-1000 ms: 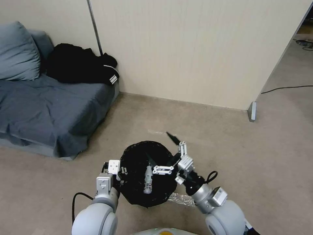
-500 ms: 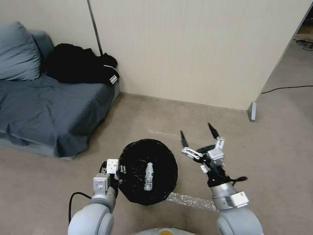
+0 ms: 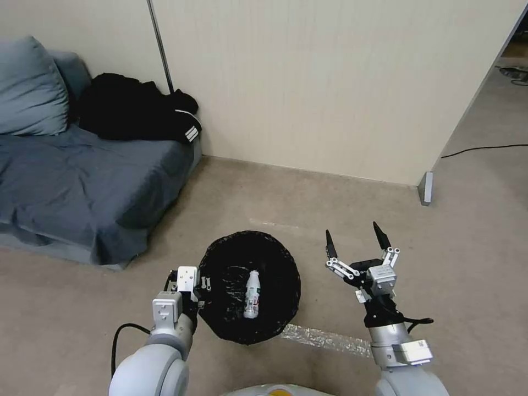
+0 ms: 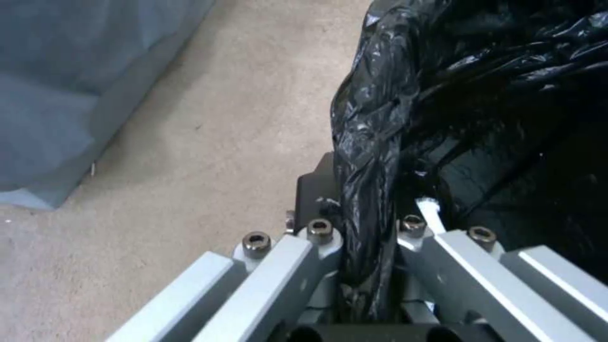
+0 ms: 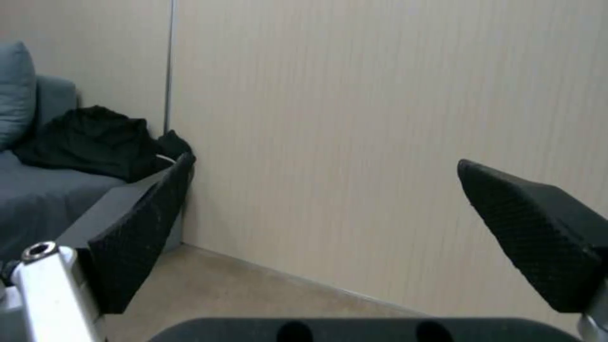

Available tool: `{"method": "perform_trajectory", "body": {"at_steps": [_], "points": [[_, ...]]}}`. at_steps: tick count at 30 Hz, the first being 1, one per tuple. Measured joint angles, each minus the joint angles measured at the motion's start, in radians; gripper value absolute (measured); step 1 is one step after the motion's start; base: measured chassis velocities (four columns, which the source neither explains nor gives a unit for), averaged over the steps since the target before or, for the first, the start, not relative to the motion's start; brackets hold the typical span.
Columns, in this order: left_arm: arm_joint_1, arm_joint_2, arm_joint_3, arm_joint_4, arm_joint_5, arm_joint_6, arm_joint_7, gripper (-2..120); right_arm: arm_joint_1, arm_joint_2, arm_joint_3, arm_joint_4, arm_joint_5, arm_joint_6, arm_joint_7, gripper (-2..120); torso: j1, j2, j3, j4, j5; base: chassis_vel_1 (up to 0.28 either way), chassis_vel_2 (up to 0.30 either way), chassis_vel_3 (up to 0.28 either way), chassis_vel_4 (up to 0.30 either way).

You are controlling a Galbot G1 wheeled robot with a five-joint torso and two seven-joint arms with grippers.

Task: Pick up the trash bin, then pick up the garbage from the floor and place it into the trash bin.

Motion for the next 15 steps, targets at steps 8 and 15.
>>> {"method": "perform_trajectory", "body": {"at_steps": [8, 15], "points": [[0.001, 0.000, -0.004, -0.003, 0.001, 0.001, 0.001, 1, 0.011, 0.005, -0.012, -0.014, 0.026, 0.027, 0.000, 100, 0.000, 0.000, 0.000, 0.0000, 0.0000, 0.023, 0.015, 0.015, 0.020], [0.000, -0.003, -0.007, -0.003, 0.000, 0.003, 0.002, 1, 0.018, 0.013, -0.035, -0.016, 0.041, 0.043, 0.000, 100, 0.000, 0.000, 0.000, 0.0000, 0.0000, 0.073, 0.069, 0.071, 0.082]]}}
